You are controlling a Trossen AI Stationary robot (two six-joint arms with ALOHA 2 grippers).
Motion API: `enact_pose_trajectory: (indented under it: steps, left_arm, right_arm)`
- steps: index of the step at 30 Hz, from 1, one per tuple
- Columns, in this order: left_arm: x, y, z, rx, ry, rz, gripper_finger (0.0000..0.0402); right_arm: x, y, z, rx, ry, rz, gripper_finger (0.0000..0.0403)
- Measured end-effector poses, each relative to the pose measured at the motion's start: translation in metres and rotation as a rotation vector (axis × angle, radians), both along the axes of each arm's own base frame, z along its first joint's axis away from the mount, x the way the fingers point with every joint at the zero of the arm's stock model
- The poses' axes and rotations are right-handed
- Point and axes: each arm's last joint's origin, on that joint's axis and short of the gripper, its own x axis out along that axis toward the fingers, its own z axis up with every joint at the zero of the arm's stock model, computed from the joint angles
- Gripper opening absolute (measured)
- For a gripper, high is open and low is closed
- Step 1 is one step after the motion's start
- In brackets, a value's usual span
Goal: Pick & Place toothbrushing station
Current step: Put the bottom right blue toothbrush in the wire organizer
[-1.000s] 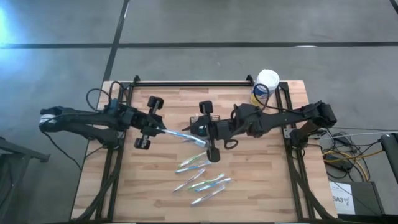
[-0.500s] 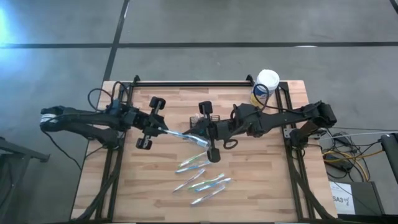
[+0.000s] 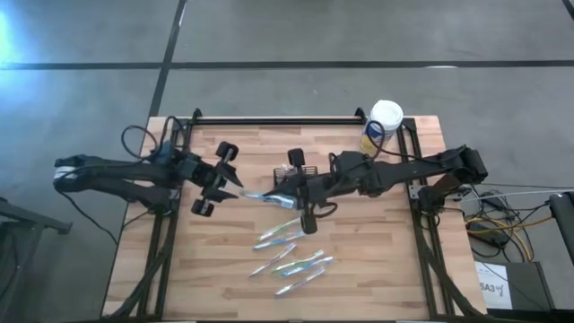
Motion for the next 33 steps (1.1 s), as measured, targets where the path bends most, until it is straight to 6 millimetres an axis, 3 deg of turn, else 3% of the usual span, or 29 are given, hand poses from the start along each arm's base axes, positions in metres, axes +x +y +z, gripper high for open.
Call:
enact_pose_trajectory:
  steps: [5,11,15,22,26,33]
  left_arm:
    - [-0.015,0.001,-0.003,-0.018,0.167,0.017,0.0148]
    - [-0.035,0.001,-0.018,0.015,0.389,0.072,0.0150]
    - [-0.045,0.001,-0.033,0.003,0.440,0.131,0.0120]
    - [-0.054,0.007,-0.068,-0.108,0.483,0.351,0.0011]
    - [-0.055,0.011,-0.094,-0.182,0.531,0.491,0.0009]
    - [-0.059,0.011,-0.124,-0.164,0.511,0.495,0.0006]
  right_arm:
    - [-0.011,-0.002,0.000,0.030,0.022,-0.023,0.0017]
    - [-0.032,-0.008,-0.018,0.061,0.080,-0.093,0.0017]
    - [-0.056,-0.013,-0.034,0.102,0.098,-0.144,0.0017]
    - [-0.100,-0.022,-0.069,0.195,0.121,-0.219,0.0020]
    - [-0.119,-0.027,-0.083,0.213,0.138,-0.278,0.0021]
    - [-0.153,-0.033,-0.098,0.254,0.140,-0.275,0.0022]
